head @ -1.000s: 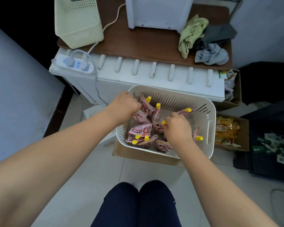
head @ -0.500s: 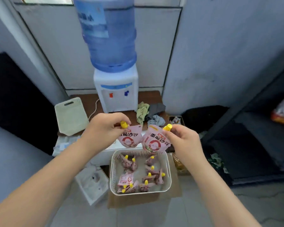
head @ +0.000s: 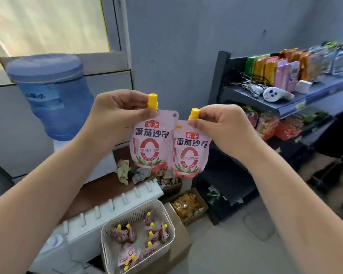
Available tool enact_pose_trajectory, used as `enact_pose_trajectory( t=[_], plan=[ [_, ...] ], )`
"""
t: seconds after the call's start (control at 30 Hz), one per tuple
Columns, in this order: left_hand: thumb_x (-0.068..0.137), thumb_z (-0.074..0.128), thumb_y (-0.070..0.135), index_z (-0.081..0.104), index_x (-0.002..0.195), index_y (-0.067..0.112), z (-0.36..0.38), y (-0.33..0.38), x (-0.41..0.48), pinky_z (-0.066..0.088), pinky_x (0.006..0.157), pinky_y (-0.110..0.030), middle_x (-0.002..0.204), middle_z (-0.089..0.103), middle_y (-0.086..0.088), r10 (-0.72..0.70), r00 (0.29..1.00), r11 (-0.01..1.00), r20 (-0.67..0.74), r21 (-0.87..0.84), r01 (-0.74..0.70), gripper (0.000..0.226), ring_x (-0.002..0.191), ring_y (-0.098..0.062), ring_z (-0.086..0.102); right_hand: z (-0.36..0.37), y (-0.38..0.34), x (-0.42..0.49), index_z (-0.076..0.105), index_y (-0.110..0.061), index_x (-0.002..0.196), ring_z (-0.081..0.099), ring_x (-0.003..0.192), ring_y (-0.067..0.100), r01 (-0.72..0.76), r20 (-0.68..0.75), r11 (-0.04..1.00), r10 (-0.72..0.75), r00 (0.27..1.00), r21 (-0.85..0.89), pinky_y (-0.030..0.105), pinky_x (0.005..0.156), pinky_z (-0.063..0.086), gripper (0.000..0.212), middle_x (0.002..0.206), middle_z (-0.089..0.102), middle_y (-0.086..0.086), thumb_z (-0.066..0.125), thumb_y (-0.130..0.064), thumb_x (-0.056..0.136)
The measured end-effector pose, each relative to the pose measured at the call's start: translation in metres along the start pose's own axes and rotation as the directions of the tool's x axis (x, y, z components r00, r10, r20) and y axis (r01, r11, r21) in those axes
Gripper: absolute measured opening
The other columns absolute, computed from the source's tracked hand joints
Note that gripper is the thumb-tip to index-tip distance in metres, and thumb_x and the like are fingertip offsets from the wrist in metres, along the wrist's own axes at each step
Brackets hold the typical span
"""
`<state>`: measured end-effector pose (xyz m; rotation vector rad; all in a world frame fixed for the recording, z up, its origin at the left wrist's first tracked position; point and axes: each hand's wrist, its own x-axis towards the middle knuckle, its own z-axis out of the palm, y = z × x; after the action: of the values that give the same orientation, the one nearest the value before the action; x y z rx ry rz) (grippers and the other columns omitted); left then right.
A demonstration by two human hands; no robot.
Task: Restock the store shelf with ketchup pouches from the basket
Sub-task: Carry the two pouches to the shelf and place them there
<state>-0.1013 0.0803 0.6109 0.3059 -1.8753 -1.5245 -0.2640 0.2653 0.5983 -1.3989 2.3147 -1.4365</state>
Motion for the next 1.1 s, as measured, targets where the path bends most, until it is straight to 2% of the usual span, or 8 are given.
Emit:
enact_pose_trajectory(
  t=[0.2, 0.37, 0.47, 0.53, 0.7, 0.83, 0.93, 1.1],
  plan=[
    [0.071, 0.081, -0.001, 0.077, 0.094, 0.005, 0.107, 0.036, 0.000, 0.060, 0.068, -0.028, 0.086, 0.079, -0.011, 0.067, 0.955, 0.993, 0.290, -0.118, -0.034, 0.024, 0.076, -0.021, 0.077, -0.103, 0.000, -0.084, 0.079, -0.021, 0.091, 0.072, 0.074, -0.007, -0.057, -0.227, 0.998, 0.048, 0.973, -0.036, 0.011, 0.059, 0.054, 0.004, 0.082, 0.076, -0.019, 0.077, -0.023, 0.089],
    [0.067, 0.081, 0.001, 0.079, 0.089, 0.008, 0.243, 0.069, -0.016, 0.062, 0.067, -0.029, 0.086, 0.080, -0.011, 0.155, 0.873, 0.971, 0.462, -0.235, -0.048, 0.024, 0.075, -0.022, 0.077, -0.203, 0.019, -0.174, 0.080, -0.018, 0.088, 0.072, 0.075, 0.010, -0.165, -0.473, 0.982, 0.105, 0.875, -0.088, 0.024, 0.065, 0.059, 0.006, 0.080, 0.077, -0.004, 0.077, -0.024, 0.089],
    [0.069, 0.082, -0.002, 0.081, 0.083, 0.018, 0.338, 0.085, -0.033, 0.060, 0.063, -0.026, 0.085, 0.080, -0.009, 0.226, 0.790, 0.960, 0.570, -0.269, -0.080, 0.025, 0.071, -0.017, 0.076, -0.266, 0.030, -0.235, 0.080, -0.018, 0.093, 0.075, 0.079, 0.009, -0.258, -0.555, 0.963, 0.174, 0.813, -0.077, 0.022, 0.068, 0.060, 0.008, 0.082, 0.078, -0.007, 0.076, -0.024, 0.091],
    [0.073, 0.081, -0.004, 0.081, 0.084, 0.019, 0.401, 0.099, -0.048, 0.059, 0.062, -0.027, 0.085, 0.080, -0.008, 0.252, 0.737, 0.951, 0.627, -0.303, -0.067, 0.026, 0.071, -0.017, 0.076, -0.309, 0.035, -0.278, 0.080, -0.020, 0.097, 0.075, 0.082, 0.004, -0.329, -0.624, 0.940, 0.203, 0.755, -0.092, 0.020, 0.069, 0.060, 0.009, 0.084, 0.079, -0.010, 0.075, -0.024, 0.091],
    [0.069, 0.082, 0.006, 0.080, 0.088, 0.017, 0.542, 0.141, -0.102, 0.063, 0.076, -0.044, 0.086, 0.080, -0.008, 0.378, 0.561, 0.905, 0.736, -0.422, -0.057, 0.022, 0.076, -0.022, 0.077, -0.405, 0.044, -0.388, 0.080, -0.029, 0.099, 0.074, 0.084, -0.003, -0.502, -0.802, 0.853, 0.196, 0.565, -0.146, 0.015, 0.068, 0.056, 0.010, 0.088, 0.079, -0.018, 0.076, -0.028, 0.090],
    [0.075, 0.081, 0.001, 0.078, 0.092, 0.012, 0.647, 0.166, -0.152, 0.065, 0.061, -0.035, 0.085, 0.079, -0.007, 0.454, 0.428, 0.867, 0.781, -0.498, -0.011, 0.020, 0.066, -0.014, 0.076, -0.458, 0.042, -0.466, 0.079, -0.029, 0.094, 0.076, 0.085, 0.005, -0.611, -0.906, 0.784, 0.174, 0.385, -0.109, 0.033, 0.077, 0.064, 0.006, 0.089, 0.080, -0.012, 0.074, -0.026, 0.092],
    [0.076, 0.082, 0.004, 0.078, 0.093, 0.013, 0.721, 0.182, -0.188, 0.065, 0.074, -0.041, 0.086, 0.080, -0.007, 0.499, 0.305, 0.847, 0.811, -0.532, 0.028, 0.019, 0.078, -0.021, 0.078, -0.489, 0.044, -0.515, 0.079, -0.020, 0.096, 0.077, 0.087, 0.012, -0.677, -0.949, 0.735, 0.189, 0.252, -0.033, 0.041, 0.081, 0.064, 0.008, 0.089, 0.081, -0.006, 0.073, -0.024, 0.093],
    [0.078, 0.081, 0.007, 0.076, 0.094, 0.010, 0.827, 0.206, -0.239, 0.064, 0.069, -0.035, 0.085, 0.079, -0.008, 0.558, 0.089, 0.817, 0.825, -0.565, 0.111, 0.018, 0.078, -0.024, 0.078, -0.535, 0.050, -0.582, 0.079, -0.028, 0.093, 0.077, 0.083, 0.003, -0.752, -0.983, 0.657, 0.166, 0.072, 0.056, 0.025, 0.073, 0.061, 0.009, 0.087, 0.081, -0.013, 0.074, -0.021, 0.092]
  ],
)
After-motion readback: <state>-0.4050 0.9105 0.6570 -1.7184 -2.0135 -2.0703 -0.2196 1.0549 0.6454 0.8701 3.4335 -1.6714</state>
